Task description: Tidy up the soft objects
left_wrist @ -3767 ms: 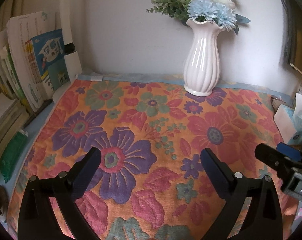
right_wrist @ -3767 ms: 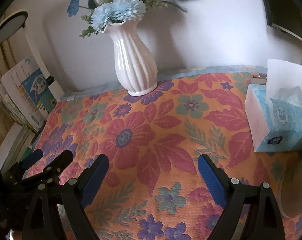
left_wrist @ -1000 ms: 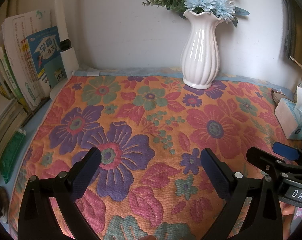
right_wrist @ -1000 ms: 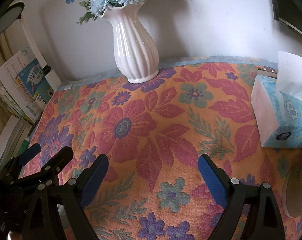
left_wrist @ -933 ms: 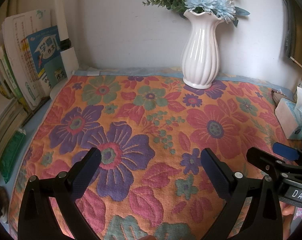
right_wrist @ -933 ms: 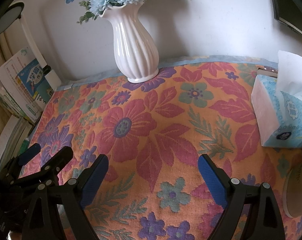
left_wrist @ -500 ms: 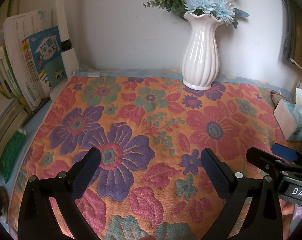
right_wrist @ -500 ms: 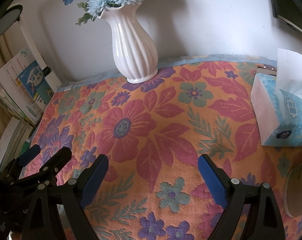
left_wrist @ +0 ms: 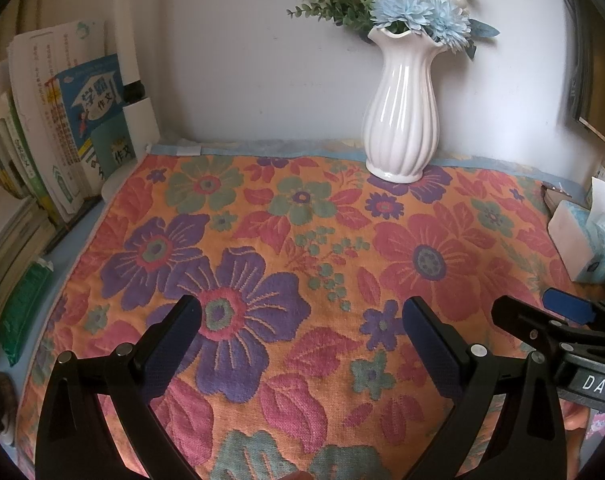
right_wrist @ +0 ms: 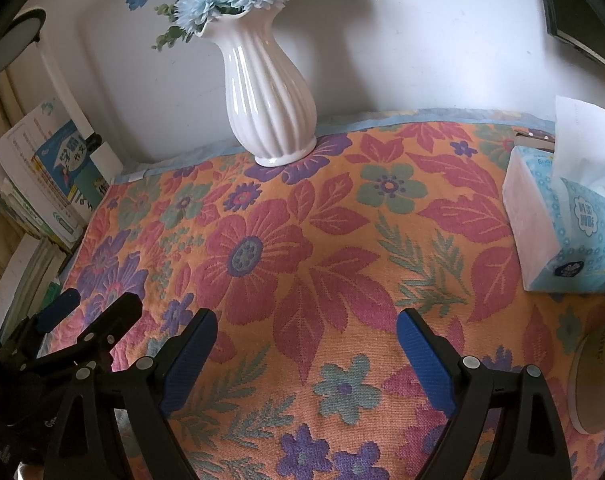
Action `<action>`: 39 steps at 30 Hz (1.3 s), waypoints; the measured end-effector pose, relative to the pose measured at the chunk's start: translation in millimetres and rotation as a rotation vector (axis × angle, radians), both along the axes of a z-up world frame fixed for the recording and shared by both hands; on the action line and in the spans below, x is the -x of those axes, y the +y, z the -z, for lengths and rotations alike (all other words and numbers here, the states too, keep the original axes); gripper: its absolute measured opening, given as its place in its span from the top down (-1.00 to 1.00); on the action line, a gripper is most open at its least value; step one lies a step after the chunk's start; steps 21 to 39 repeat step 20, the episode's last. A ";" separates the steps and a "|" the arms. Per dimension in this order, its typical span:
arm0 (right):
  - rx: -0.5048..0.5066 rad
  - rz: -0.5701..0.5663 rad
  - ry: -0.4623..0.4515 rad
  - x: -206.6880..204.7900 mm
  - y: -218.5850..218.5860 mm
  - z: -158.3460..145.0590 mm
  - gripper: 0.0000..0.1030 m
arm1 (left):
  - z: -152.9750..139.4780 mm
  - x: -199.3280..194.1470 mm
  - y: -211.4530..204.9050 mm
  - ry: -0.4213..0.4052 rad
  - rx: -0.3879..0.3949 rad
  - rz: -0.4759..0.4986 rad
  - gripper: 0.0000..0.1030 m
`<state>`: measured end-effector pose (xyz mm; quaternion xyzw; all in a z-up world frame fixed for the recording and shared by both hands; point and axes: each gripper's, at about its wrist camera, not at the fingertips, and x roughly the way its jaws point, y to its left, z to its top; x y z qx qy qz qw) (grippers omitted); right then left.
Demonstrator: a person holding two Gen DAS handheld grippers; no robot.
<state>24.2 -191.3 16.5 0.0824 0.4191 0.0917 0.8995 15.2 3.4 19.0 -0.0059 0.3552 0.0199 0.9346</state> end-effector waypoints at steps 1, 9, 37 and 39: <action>0.000 0.001 0.000 0.1 0.1 -0.1 -0.75 | 0.0 0.0 -0.1 0.000 0.000 0.000 -0.95; -0.001 -0.001 0.000 -0.7 0.1 0.0 -0.75 | 0.5 -1.1 -0.4 0.005 -0.001 0.003 -0.95; -0.001 0.000 0.001 -0.3 0.4 -0.2 -0.75 | -3.8 1.2 0.0 -0.030 0.003 0.022 -0.95; -0.001 0.000 0.001 -0.3 0.4 -0.2 -0.75 | -3.8 1.2 0.0 -0.030 0.003 0.022 -0.95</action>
